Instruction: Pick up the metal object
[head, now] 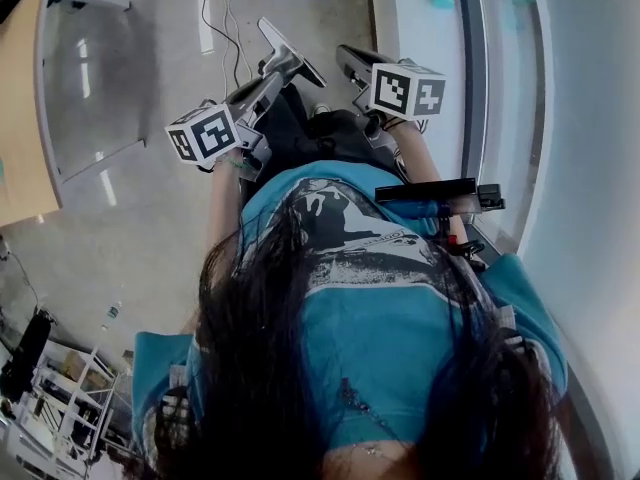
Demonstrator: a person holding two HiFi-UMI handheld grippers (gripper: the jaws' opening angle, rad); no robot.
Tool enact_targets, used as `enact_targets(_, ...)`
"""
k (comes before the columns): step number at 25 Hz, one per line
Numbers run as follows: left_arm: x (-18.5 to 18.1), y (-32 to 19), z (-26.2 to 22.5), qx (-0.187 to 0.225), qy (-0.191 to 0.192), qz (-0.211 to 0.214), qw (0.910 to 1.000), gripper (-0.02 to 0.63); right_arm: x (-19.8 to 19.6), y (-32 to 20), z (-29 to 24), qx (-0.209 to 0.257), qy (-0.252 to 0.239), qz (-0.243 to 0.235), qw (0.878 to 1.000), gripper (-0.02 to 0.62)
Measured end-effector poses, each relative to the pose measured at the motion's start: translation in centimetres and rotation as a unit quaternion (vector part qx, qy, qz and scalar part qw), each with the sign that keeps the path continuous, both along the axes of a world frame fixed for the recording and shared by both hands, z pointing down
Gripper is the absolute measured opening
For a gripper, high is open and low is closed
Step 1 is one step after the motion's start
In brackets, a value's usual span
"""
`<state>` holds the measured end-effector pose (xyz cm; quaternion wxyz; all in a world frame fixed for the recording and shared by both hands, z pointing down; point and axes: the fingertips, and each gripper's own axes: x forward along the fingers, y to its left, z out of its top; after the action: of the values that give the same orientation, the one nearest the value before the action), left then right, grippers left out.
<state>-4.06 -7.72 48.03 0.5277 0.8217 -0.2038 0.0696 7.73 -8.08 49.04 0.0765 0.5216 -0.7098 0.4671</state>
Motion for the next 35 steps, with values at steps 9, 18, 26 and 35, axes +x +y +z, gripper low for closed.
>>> enact_targets(9, -2.8, 0.8, 0.0, 0.013, -0.014, -0.061, 0.9979, 0.006, -2.1, 0.8, 0.4, 0.021, 0.003, -0.06, 0.998, 0.013)
enact_targets(18, -3.4, 0.6, 0.1, 0.014, -0.008, -0.081, 0.9966, 0.006, -1.8, 0.7, 0.4, 0.033, 0.012, -0.069, 0.997, 0.014)
enact_targets(26, -2.8, 0.4, 0.1, 0.008, -0.016, -0.064, 0.9978, 0.006, -1.4, 1.1, 0.9, 0.027, 0.007, -0.052, 0.998, 0.014)
enact_targets(35, -2.3, 0.3, -0.2, 0.002, -0.015, -0.053, 0.9985, 0.006, -1.0, 1.1, 0.8, 0.016, 0.008, -0.043, 0.999, 0.014)
